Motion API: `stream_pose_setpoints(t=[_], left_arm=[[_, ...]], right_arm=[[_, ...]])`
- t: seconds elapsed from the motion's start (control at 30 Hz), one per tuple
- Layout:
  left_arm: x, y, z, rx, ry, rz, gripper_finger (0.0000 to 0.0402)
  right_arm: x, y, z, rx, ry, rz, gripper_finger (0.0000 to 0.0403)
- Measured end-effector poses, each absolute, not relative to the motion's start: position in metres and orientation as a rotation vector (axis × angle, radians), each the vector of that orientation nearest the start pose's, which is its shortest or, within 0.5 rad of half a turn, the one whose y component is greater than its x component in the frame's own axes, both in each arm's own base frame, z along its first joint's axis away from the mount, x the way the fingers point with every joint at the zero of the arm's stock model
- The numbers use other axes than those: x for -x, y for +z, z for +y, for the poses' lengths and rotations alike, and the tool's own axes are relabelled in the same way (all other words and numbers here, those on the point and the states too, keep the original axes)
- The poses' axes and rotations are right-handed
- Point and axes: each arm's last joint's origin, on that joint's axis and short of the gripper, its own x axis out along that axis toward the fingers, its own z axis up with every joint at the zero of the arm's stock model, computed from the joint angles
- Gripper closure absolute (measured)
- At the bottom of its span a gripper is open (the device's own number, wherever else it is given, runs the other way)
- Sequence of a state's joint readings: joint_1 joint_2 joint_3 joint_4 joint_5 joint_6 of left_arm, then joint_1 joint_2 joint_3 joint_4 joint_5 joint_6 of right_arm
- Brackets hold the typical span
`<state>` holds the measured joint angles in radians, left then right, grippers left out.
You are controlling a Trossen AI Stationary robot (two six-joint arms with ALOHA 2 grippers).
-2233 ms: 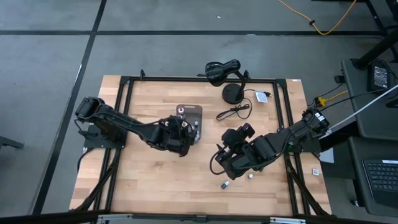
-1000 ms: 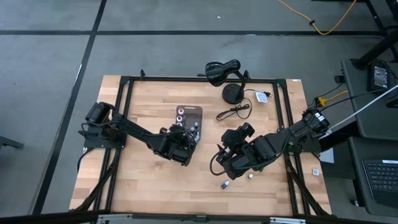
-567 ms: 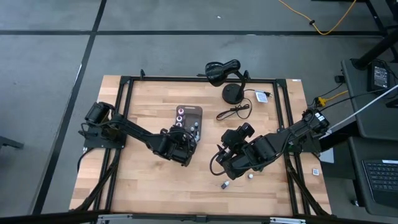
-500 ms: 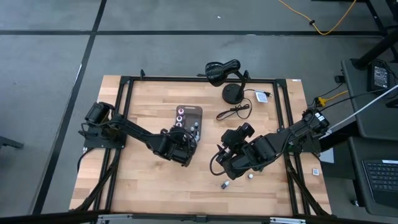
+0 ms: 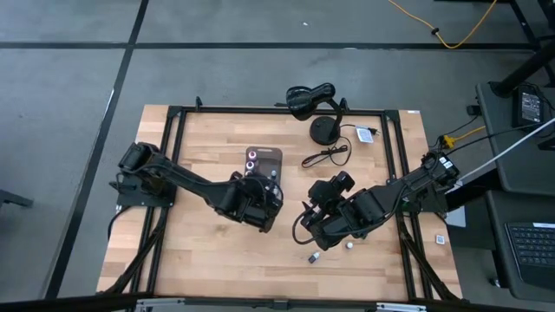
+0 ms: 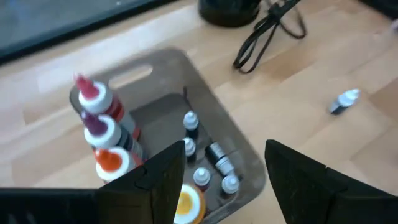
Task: Pick & Place food coloring
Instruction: Put the top small black food coloring bottle into the gray transparent bin
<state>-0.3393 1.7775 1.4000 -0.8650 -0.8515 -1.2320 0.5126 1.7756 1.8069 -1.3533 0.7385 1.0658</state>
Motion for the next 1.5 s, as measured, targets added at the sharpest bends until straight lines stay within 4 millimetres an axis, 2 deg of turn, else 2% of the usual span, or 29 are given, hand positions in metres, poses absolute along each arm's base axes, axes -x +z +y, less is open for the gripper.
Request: stream_pose_setpoints(t=[0.27,0.43,0.7,0.9,1.1,1.23,1.37,1.5], left_arm=[[-0.346,0.299,-0.115,0.245,0.816,0.571,0.0188],[-0.338,0.332,-0.121,0.177,0.647,0.614,0.0189],[-0.301,0.378,-0.107,0.056,0.543,0.592,0.0189],[-0.265,0.414,-0.077,-0.034,0.578,0.528,0.0188],[-0.207,0.427,-0.040,-0.021,0.614,0.474,0.0191],[-0.166,0.424,-0.025,0.024,0.587,0.385,0.0190],[-0.133,0.411,-0.015,0.052,0.626,0.289,0.0188],[-0.112,0.389,-0.007,0.000,0.749,0.269,0.0190]], right_arm=[[-0.304,0.343,0.150,-0.204,-0.673,0.831,0.0061],[-0.304,0.343,0.151,-0.208,-0.669,0.836,0.0061],[-0.305,0.343,0.151,-0.212,-0.661,0.832,0.0061],[-0.310,0.345,0.154,-0.211,-0.608,0.809,0.0061],[-0.315,0.347,0.157,-0.237,-0.582,0.772,0.0061],[-0.316,0.348,0.157,-0.248,-0.573,0.758,0.0061],[-0.318,0.349,0.158,-0.254,-0.561,0.743,0.0061],[-0.321,0.350,0.160,-0.281,-0.548,0.715,0.0061]])
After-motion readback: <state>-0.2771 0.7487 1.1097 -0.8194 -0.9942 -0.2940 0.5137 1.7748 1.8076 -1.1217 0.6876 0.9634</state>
